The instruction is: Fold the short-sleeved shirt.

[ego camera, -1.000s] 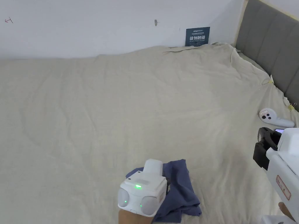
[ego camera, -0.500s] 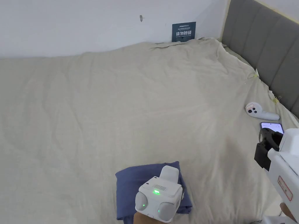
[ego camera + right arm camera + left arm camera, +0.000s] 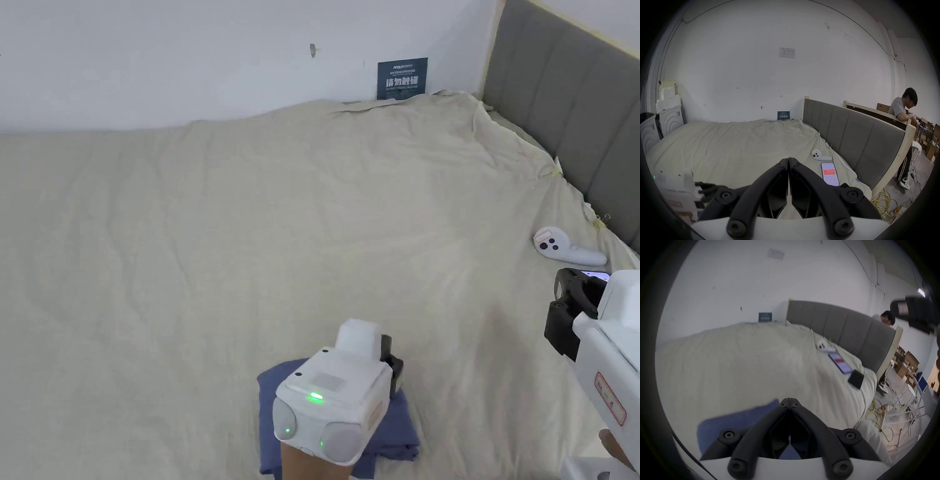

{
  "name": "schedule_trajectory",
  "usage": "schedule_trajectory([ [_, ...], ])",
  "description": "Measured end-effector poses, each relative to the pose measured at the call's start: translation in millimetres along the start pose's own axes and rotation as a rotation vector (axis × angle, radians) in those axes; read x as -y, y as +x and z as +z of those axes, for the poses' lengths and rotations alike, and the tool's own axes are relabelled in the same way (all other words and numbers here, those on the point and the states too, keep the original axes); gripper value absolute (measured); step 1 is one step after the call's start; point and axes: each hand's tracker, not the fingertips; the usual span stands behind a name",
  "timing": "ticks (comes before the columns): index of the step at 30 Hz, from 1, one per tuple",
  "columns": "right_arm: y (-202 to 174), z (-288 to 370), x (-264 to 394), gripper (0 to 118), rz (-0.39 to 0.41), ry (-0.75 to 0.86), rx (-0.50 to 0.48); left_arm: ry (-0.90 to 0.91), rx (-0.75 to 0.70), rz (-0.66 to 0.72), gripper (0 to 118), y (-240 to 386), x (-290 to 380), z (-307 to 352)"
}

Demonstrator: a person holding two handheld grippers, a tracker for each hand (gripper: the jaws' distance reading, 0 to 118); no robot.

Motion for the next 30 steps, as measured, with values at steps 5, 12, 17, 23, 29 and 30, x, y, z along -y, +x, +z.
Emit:
schedule_trajectory([
  [5, -15, 0, -7, 1, 0.003, 0.036, -0.030, 0.133, -0.080, 0.000, 0, -31, -28, 30],
  [12, -40, 3, -18, 1, 0.014, 0.092, -0.068, 0.308, -0.221, -0.013, 0, -75, -55, 80],
  [17, -59, 3, -21, 1, 0.023, 0.127, -0.096, 0.356, -0.312, -0.016, 0, -104, -62, 113],
  [23, -79, 2, -17, 1, 0.040, 0.157, -0.117, 0.408, -0.440, -0.010, 0, -135, -46, 145],
  [29, -89, 2, -12, 1, 0.046, 0.158, -0.131, 0.417, -0.514, -0.003, 0, -150, -31, 168],
  [30, -90, 2, -12, 1, 0.045, 0.157, -0.133, 0.418, -0.519, 0.001, 0, -152, -29, 170],
])
